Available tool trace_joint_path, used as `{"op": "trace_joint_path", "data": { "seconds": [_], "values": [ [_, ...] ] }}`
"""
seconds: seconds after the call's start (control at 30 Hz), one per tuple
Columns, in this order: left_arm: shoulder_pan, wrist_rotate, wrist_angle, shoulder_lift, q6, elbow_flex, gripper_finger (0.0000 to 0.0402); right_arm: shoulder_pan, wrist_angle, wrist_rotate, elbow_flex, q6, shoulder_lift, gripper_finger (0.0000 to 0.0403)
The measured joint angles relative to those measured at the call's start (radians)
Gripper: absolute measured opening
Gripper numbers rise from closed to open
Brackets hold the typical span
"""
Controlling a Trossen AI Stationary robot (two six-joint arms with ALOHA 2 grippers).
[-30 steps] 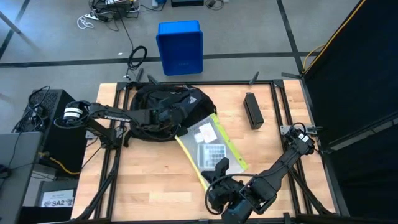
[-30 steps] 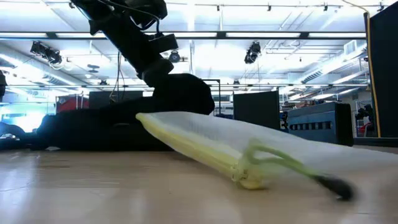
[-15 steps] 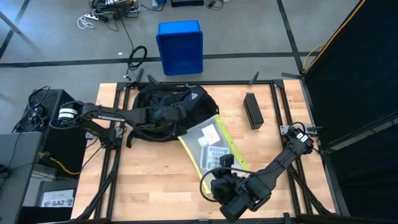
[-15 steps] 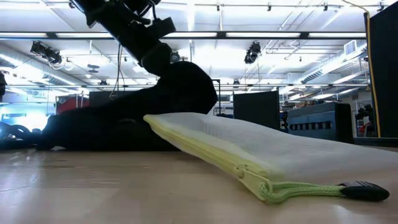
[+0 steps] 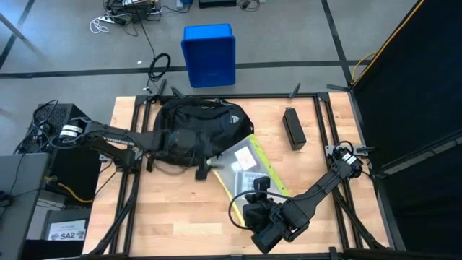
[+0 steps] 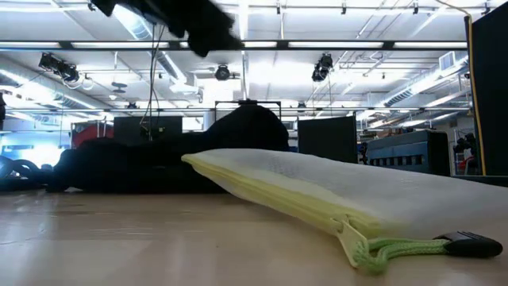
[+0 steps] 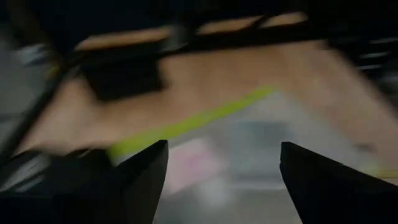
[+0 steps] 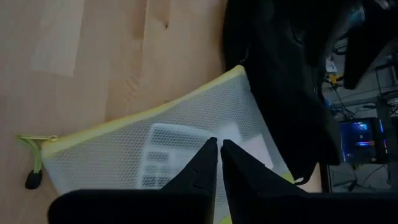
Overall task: Unpack backpack
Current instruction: Open the yellow zip bag
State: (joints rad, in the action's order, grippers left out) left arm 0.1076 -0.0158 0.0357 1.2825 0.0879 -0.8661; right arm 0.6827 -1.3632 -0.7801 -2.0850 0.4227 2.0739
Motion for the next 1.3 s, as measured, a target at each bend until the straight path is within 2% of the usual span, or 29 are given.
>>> {"op": "trace_joint_path", "data": {
  "seconds": [0.17, 0.27, 0.37, 0.47, 0.67, 0.77, 0.87, 1.07, 1.3],
  "values": [
    [0.222, -0.162, 0.057, 0.095, 0.041, 0.001, 0.0258, 0.003, 0.000, 0.039, 0.000, 0.030, 0.000, 0.0000],
    [0.331, -0.302, 0.068, 0.166, 0.107, 0.001, 0.0254, 0.010, 0.000, 0.045, 0.000, 0.046, 0.000, 0.0000],
    [0.404, -0.447, 0.077, 0.264, 0.186, 0.001, 0.0253, 0.020, 0.003, 0.048, 0.000, 0.047, 0.000, 0.0000],
    [0.444, -0.515, 0.108, 0.372, 0.254, -0.002, 0.0253, 0.026, 0.009, 0.049, 0.000, 0.048, 0.000, 0.0000],
    [0.458, -0.578, 0.187, 0.570, 0.373, -0.087, 0.0253, 0.026, 0.028, 0.048, 0.000, 0.050, 0.000, 0.0000],
    [0.451, -0.625, 0.179, 0.644, 0.460, -0.143, 0.0253, 0.026, 0.035, 0.048, 0.000, 0.051, 0.000, 0.0000],
    [0.437, -0.625, 0.175, 0.705, 0.522, -0.197, 0.0253, 0.026, 0.038, 0.050, 0.000, 0.051, 0.000, 0.0000],
    [0.422, -0.559, 0.121, 0.775, 0.616, -0.298, 0.0251, 0.031, 0.044, 0.051, 0.001, 0.070, 0.001, 0.0000],
    [0.396, -0.538, 0.078, 0.787, 0.576, -0.323, 0.0234, 0.035, 0.098, 0.065, 0.093, 0.078, 0.001, 0.0000]
  ]
}}
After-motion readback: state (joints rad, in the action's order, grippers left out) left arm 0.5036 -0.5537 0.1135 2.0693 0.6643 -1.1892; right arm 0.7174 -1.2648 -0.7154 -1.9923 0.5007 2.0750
